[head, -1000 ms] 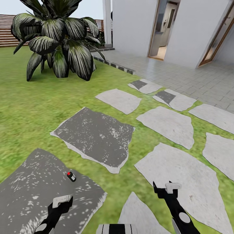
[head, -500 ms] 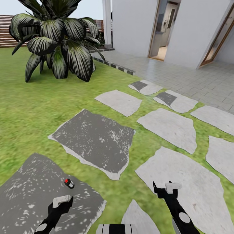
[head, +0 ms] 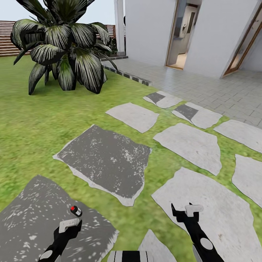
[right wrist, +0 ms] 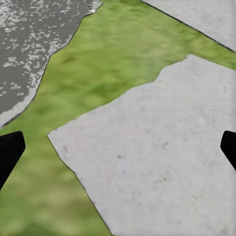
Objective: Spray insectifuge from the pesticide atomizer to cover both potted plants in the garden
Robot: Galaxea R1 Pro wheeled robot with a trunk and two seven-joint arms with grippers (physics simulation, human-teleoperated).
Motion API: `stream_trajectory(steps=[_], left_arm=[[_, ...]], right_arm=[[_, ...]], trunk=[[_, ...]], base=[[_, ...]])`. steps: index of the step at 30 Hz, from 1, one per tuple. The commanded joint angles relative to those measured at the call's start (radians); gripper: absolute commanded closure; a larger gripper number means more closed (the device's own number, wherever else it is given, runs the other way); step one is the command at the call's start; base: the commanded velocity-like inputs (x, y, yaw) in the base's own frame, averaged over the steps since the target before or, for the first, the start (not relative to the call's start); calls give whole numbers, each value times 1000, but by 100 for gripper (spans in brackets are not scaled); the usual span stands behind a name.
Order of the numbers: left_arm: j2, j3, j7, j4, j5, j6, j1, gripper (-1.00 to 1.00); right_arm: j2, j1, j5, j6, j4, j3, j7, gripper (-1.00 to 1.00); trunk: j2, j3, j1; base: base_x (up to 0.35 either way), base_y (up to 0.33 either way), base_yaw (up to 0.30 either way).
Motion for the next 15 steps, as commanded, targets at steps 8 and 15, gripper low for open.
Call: stream_trajectory(steps=[8, 15], left_arm=[[1, 8, -10, 1, 4, -2, 0, -100], [3, 8, -10, 1, 4, -2, 0, -100]], right_arm=[[0, 0, 0, -3, -1, 0, 0, -100], [0, 0, 0, -3, -1, 1, 0, -100]], trunk=[[0, -1, 0], [0, -1, 0]], base=[[103, 0, 0], [51, 24, 0]])
